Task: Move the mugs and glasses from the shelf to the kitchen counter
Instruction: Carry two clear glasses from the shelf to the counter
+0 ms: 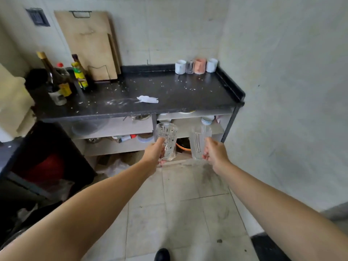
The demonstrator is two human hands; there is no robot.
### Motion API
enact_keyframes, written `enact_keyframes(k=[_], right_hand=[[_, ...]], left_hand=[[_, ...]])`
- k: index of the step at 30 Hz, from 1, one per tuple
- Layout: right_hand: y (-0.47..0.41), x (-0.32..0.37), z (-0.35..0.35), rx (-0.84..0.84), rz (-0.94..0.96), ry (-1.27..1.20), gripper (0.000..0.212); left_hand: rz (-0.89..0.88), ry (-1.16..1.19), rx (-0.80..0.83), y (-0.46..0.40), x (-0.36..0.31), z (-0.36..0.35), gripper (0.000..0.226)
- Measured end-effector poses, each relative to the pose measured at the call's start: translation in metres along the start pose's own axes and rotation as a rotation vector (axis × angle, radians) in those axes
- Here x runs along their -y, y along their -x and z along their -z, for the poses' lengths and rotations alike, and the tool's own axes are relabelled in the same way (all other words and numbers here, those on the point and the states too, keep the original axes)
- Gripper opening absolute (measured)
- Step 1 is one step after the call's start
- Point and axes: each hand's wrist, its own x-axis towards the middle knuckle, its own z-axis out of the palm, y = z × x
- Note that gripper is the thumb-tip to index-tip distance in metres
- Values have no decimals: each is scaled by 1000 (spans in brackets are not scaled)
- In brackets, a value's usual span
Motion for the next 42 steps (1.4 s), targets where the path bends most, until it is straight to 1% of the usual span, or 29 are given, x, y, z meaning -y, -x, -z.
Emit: enact_keyframes(k=[2,6,9,12,15,19,23,27,31,34,38,42], right_hand=[[-30,13,0,-55,-4,-16,40],[-84,39,8,-97,-22,-51,39],[-133,55,19,-108,-28,-54,38],[-192,72,32,-108,-19,-12,35],[-249,93,48,-77,-4,-20,38],[-332,130,71,-64,5,31,44],[-406,153,79,-86,0,30,46],[-477,166,73,-97,-35,-3,46],[-546,180,59,-104,-48,-6,44],[-595,189,48,-136,-93,-14,44],[-657,200,36,-164,-138,-14,43],[-711,208,31,-149,-167,-17,42]], left_hand=[[-8,-2,40,-32,-21,-13,34],[-1,-2,44,-86,-56,-49,35],[39,27,73,-130,-78,-83,33],[32,14,84,-179,-99,-120,30],[16,17,103,-227,-121,-153,34],[16,49,82,-290,-161,-199,38],[78,134,29,-342,-187,-226,38],[127,162,2,-400,-208,-242,39],[156,166,35,-469,-232,-257,41],[179,134,59,-521,-251,-272,42],[201,136,55,-585,-278,-297,42],[244,151,62,-636,-289,-321,42]])
